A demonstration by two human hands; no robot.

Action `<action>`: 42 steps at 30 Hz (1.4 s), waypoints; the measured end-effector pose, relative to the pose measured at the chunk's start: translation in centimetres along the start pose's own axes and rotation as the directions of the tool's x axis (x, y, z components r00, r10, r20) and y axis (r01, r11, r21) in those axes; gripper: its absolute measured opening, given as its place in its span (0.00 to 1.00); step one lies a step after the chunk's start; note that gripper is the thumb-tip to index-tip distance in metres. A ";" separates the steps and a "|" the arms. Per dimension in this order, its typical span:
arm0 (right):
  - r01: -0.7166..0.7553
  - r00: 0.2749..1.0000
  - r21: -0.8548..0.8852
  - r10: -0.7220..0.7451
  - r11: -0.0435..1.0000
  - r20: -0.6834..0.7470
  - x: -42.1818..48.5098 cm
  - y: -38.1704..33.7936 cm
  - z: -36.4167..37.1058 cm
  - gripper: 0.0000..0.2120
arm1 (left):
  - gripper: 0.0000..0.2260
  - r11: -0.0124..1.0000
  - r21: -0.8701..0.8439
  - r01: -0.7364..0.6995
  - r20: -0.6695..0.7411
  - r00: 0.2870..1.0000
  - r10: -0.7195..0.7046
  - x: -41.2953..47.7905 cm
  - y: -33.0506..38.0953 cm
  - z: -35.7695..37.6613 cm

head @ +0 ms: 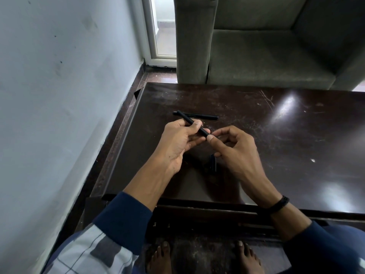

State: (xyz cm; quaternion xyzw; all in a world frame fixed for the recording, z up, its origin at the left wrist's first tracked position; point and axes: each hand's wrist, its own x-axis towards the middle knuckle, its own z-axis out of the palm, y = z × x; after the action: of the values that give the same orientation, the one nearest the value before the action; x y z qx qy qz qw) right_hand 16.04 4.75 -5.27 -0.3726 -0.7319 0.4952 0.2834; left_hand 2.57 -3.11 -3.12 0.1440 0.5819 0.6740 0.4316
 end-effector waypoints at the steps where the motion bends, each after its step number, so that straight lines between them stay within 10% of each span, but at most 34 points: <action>1: -0.002 1.000 0.002 0.002 1.000 -0.004 -0.1 -0.1 0.0 0.04 | 0.06 1.000 0.000 -0.002 0.000 1.000 0.002 0.0 0.0 0.0; 42: 0.002 1.000 -0.021 -0.002 1.000 -0.005 -0.2 -0.2 -0.1 0.03 | 0.07 1.000 0.010 0.007 -0.009 1.000 -0.007 0.1 -0.1 0.0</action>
State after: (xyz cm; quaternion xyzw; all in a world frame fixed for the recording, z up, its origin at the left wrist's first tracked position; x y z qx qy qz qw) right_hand 16.14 4.62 -5.01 -0.3759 -0.7367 0.4864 0.2817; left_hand 2.61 -3.04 -3.23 0.1412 0.5876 0.6703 0.4307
